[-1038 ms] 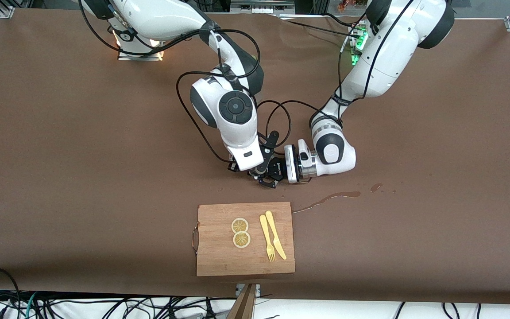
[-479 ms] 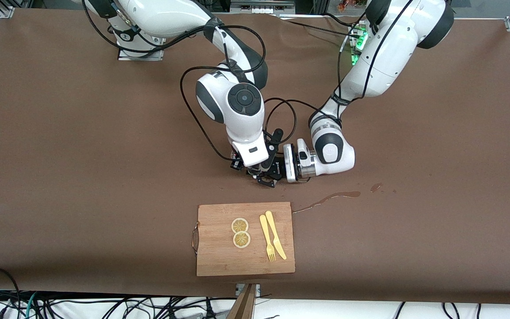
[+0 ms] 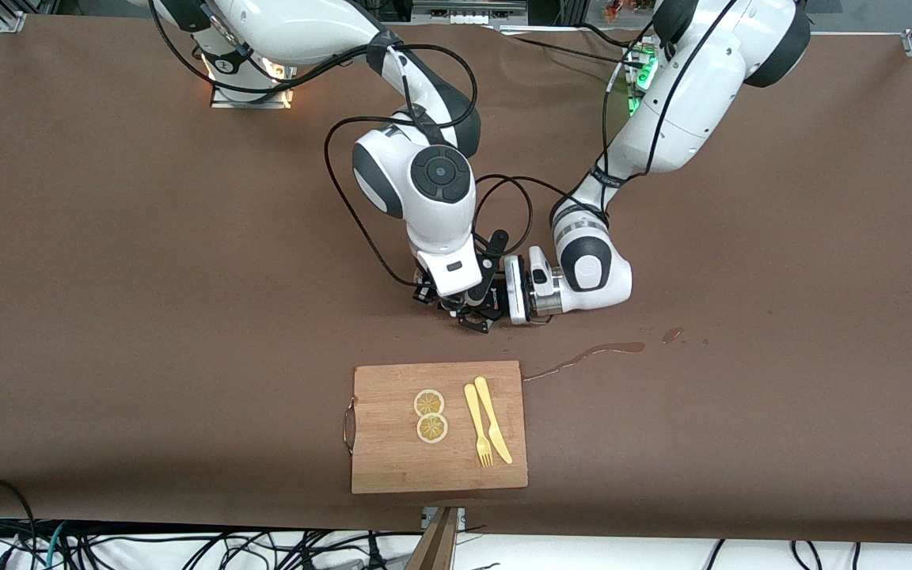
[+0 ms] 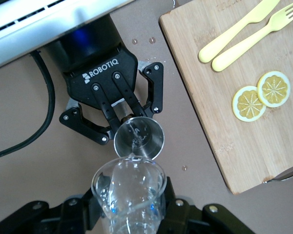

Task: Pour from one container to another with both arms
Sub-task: 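Carry the beaker back with the right gripper while the left gripper withdraws the jigger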

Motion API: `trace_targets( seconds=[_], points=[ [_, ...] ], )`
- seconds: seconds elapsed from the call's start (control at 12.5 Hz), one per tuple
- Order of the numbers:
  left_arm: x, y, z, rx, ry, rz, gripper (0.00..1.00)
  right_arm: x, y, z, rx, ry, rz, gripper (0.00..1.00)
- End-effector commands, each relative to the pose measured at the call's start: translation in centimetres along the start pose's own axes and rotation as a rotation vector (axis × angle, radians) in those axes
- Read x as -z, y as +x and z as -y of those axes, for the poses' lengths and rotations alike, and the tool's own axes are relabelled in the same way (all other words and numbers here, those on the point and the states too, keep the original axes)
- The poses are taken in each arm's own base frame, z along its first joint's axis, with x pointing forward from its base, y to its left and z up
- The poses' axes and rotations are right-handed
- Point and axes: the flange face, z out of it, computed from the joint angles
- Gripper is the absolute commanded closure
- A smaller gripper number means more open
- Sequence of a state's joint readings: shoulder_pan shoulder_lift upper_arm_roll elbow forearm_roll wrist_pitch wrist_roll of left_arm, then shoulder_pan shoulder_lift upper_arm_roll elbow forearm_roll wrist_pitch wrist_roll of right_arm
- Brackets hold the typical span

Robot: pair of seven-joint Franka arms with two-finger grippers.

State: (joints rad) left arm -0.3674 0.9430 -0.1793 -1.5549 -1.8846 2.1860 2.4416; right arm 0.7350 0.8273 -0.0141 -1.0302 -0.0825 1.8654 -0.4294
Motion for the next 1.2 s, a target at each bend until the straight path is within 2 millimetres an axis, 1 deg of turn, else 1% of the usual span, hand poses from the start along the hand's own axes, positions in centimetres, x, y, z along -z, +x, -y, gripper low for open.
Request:
trace_targets(
  seconds=[0.0,0.08,0.24,0.4,0.56,0.72,0.88,0.96,1.04,1.12],
  points=[
    [-0.4,0.1,0.3,-0.013,0.029,-0.033,1.00,1.7,-0.9,-1.4,-0.045,0.059,-0.032,0.96],
    [-0.4,0.2,0.4,-0.012,0.031,-0.033,1.00,2.3,-1.2,-1.8,-0.052,0.103,-0.060,0.96],
    [0.0,0.3,0.7,-0.010,0.036,-0.036,1.00,2.1,-3.0,-5.1,-0.049,0.182,-0.109,0.96],
    [0.7,0.5,1.3,-0.005,0.048,-0.038,1.00,2.1,-4.2,-7.0,-0.032,0.266,-0.178,0.96],
    [2.3,1.0,2.5,0.032,0.073,-0.047,1.00,1.8,-6.0,-9.8,-0.005,0.333,-0.252,0.96],
    [4.2,2.4,3.8,0.075,0.102,-0.061,1.00,0.8,-7.7,-11.9,0.037,0.381,-0.311,0.96],
    [7.7,4.2,5.5,0.104,0.148,-0.070,1.00,-0.1,-10.1,-14.5,0.067,0.426,-0.365,0.96],
    [9.6,4.4,6.1,0.113,0.172,-0.069,1.00,-0.6,-11.9,-16.1,0.086,0.470,-0.405,0.96],
    [12.1,4.8,7.4,0.106,0.207,-0.072,1.00,-1.1,-14.5,-18.2,0.110,0.522,-0.449,0.96],
    [14.6,4.8,8.4,0.103,0.228,-0.081,1.00,-2.2,-17.5,-20.1,0.130,0.572,-0.497,0.96]
  ],
)
